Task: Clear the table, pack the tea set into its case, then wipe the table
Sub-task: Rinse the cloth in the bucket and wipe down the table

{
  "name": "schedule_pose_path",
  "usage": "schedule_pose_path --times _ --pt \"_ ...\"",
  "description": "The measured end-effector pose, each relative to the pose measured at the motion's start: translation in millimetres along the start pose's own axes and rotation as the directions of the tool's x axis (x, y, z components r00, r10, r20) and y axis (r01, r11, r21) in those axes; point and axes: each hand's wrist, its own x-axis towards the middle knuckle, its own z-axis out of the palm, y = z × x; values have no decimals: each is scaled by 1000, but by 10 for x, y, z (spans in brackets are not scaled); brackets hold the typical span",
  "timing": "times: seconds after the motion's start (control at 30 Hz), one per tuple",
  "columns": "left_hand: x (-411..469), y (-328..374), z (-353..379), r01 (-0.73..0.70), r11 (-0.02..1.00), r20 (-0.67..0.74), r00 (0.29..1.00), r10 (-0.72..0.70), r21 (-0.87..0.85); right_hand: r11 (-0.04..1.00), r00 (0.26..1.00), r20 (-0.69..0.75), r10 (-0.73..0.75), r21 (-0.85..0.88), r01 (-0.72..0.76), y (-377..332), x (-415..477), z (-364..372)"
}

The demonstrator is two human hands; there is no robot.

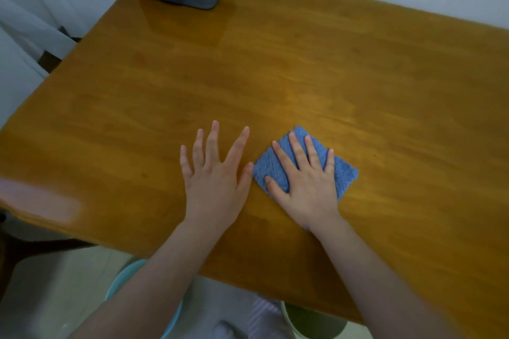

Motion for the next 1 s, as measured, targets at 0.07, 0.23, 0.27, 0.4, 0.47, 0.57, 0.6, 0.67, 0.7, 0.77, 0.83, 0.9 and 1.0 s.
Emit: schedule_pose_path --times 0.07,0.23,0.27,0.4,0.47,0.57,0.6,0.67,0.7,0.77,0.83,0.9,1.0 --pt "162 94 15 -15 1000 15 1000 15 -7 1000 1000 -7 16 2 -15 96 215 -6" --pt "600 266 34 -52 999 15 999 52 12 999 999 -5 45 -20 -45 387 894 -65" --pt "702 290 37 -52 998 18 999 52 18 999 999 -5 48 -25 -49 451 1045 -76" --pt "1132 385 78 -54 998 36 998 52 35 998 999 -1 49 -41 -49 670 1609 -115" --pt "1357 440 118 -56 997 36 998 54 49 998 999 -7 50 -46 -51 772 1885 -142" --pt "1685 514 157 -56 997 24 998 55 56 997 998 -15 60 -54 -61 923 2297 -182" --pt "1781 538 171 -51 997 26 998 50 52 996 998 -15 63 -55 -64 976 2435 -197" --pt "1966 599 205 -35 999 40 999 34 32 996 998 -17 67 -54 -68 1091 2727 -226" --pt "2044 633 229 -32 999 41 999 31 22 996 998 -22 67 -57 -68 1152 2875 -243" --pt "2196 699 273 -40 999 36 999 39 16 996 997 -29 71 -59 -72 1258 3170 -286" --pt "2370 763 311 -58 998 36 998 57 23 995 996 -34 80 -52 -81 1358 3438 -317" --pt "2562 826 337 -69 997 39 997 68 33 995 996 -32 86 -48 -87 1455 3699 -349" --pt "2794 906 392 -105 993 26 994 104 58 994 995 -28 93 -50 -94 1589 4072 -406"
